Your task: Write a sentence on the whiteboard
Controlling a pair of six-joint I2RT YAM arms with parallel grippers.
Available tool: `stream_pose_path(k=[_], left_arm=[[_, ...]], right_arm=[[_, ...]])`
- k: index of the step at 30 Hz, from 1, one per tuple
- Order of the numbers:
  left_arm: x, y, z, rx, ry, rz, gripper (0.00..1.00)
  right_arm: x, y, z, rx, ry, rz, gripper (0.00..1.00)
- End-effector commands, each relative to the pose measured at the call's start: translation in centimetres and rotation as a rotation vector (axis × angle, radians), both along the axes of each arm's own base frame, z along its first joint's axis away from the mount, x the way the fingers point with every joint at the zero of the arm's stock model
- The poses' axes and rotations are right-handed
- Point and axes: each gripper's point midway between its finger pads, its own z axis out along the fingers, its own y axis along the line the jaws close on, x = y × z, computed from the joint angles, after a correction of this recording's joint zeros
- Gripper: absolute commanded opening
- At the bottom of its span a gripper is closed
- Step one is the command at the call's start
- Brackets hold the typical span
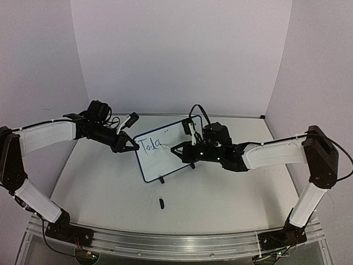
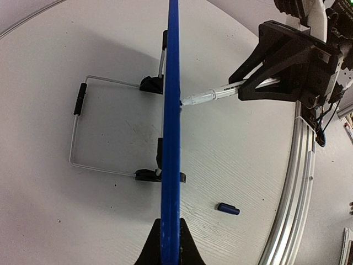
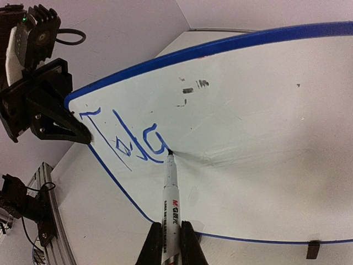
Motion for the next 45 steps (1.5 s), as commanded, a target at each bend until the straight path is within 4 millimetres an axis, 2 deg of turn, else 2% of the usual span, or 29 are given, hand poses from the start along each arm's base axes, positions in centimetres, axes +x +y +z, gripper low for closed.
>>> stream_pose_path(k=[1,12,15,35,45], left_arm=[[0.1,0.3,-0.2,0.042,-0.005,0.001,0.0],[0.1,0.3,-0.2,0.044,-0.005,0.002,0.0],[0.1,0.3,-0.2,0.043,-0.004,0.002,0.0],[0.0,0.2,-0.3,0.044,-0.001,-0.001,0.0],[0.0,0.2,-0.2,0.043,-0.004,-0.001,0.0]], right_arm=[[0.5,-0.7,2.1,0.037,-0.043,-0.038,0.0],[0.1,-0.7,5.4,0.084,-0.092,-0.017,0.0],[0.0,-0.6,5.7,0.093,-0.093,-0.01,0.0],[1.4,0.6,4.1,0.074,-0.08,-0.026,0.0],[1.6,-0.3,2.3,0.04,-0.056,-0.069,0.0]])
